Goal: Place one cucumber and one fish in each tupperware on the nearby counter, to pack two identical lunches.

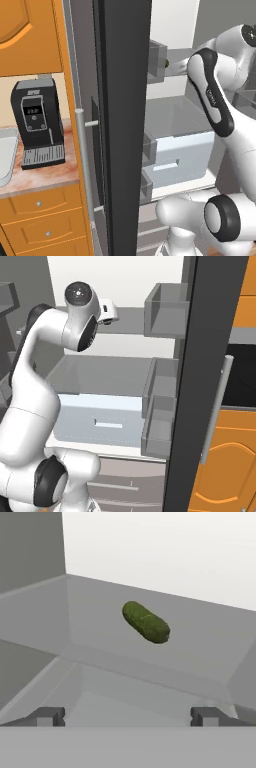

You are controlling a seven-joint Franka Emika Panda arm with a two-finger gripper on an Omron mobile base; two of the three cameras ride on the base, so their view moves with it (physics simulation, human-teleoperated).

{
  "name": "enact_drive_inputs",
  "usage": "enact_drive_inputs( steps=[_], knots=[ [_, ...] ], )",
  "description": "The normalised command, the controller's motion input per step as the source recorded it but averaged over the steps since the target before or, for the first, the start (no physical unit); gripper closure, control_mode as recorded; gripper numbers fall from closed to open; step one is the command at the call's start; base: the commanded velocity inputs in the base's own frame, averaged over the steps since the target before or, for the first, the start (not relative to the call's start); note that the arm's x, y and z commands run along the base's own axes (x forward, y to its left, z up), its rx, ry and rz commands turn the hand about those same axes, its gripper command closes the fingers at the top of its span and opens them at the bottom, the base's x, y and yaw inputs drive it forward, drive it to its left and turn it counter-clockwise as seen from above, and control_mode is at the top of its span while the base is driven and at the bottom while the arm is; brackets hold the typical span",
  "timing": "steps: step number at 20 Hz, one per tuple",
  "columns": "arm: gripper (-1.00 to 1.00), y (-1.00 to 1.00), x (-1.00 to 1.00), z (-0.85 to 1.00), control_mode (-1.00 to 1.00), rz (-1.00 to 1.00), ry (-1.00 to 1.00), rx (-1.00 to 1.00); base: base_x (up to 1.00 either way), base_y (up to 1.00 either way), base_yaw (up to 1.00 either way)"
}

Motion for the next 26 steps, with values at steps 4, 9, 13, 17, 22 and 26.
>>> enact_drive_inputs(
  steps=[4,9,13,17,22,26],
  knots=[
    [-1.0,0.0,0.57,-0.08,-1.0,0.0,-0.01,0.0,0.0,0.0,0.0],
    [-1.0,0.0,0.57,-0.08,-1.0,0.0,0.0,0.0,0.0,0.0,0.0],
    [-1.0,0.0,0.51,-0.01,-1.0,0.07,0.02,0.0,0.0,0.0,0.0],
    [-1.0,0.0,0.55,-0.03,-1.0,0.09,0.02,0.0,0.0,0.0,0.0],
    [-1.0,0.0,0.55,-0.03,-1.0,0.1,0.03,0.0,0.0,0.0,0.0],
    [-1.0,0.04,0.54,-0.07,-1.0,0.04,0.04,-0.01,0.0,0.0,0.0]
  ],
)
